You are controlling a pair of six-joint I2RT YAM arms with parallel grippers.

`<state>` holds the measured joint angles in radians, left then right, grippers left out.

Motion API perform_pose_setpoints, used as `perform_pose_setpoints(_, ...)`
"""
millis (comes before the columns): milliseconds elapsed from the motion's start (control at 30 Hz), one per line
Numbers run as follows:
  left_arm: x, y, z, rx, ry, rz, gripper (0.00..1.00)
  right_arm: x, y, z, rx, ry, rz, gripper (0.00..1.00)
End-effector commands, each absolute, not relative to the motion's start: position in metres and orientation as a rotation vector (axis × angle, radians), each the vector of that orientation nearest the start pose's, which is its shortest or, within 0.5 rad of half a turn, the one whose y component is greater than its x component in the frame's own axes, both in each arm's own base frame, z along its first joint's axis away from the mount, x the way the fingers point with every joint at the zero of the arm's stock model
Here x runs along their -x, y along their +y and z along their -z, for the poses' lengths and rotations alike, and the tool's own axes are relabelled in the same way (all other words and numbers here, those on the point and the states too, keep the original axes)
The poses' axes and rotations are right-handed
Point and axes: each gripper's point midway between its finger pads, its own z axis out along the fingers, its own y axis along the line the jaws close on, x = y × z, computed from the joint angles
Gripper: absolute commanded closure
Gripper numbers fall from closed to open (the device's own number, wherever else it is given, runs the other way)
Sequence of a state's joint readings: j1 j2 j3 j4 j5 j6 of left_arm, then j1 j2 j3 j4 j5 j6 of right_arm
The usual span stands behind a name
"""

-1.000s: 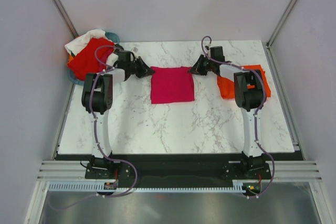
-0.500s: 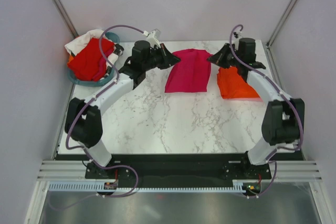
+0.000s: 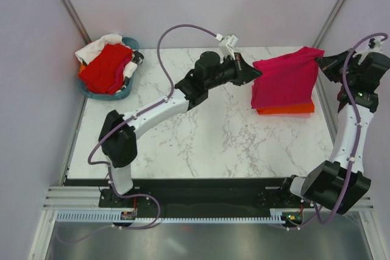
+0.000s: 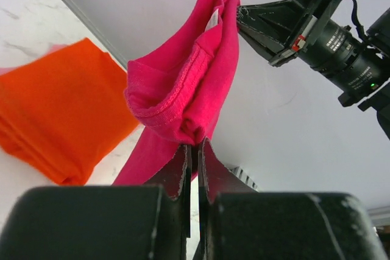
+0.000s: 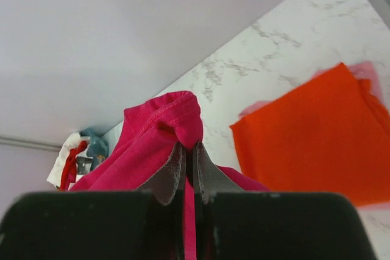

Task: Fold and stack the t-shirts
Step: Neatly place the folded tshirt to the corner

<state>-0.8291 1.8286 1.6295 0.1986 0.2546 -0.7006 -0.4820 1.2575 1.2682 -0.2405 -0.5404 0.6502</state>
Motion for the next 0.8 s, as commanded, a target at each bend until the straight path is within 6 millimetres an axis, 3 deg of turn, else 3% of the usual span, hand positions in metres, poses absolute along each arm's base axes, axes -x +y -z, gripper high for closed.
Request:
perform_pose_setpoints(0, -0.348, -0.503, -0.346, -0.257, 1.701, 1.437, 0.98, -0.382, -0.127, -0.330, -0.750, 1.689, -0.492, 1.00)
perform_pose_setpoints(133, -0.351, -0.533, -0.327, -0.249, 1.721, 1.483, 0.98, -0.381, -0.153, -0.310, -0.833, 1.695, -0.430, 1.00)
perform_pose_setpoints(233, -0.358, -0.544, -0.313, -0.228, 1.732, 1.480, 0.98, -0.386, -0.166, -0.294, -0.890, 1.697, -0.399, 1.00)
perform_pose_setpoints(533, -0.372, -0.555, -0.295, -0.189, 1.740, 1.469, 0.98, -0.412, -0.180, -0.251, -0.957, 1.737, -0.451, 1.00)
perform_pose_setpoints(767, -0.394, -0.557, -0.277, -0.128, 1.773, 1.466, 0.98, -0.430, -0.180, -0.233, -0.973, 1.751, -0.478, 1.00)
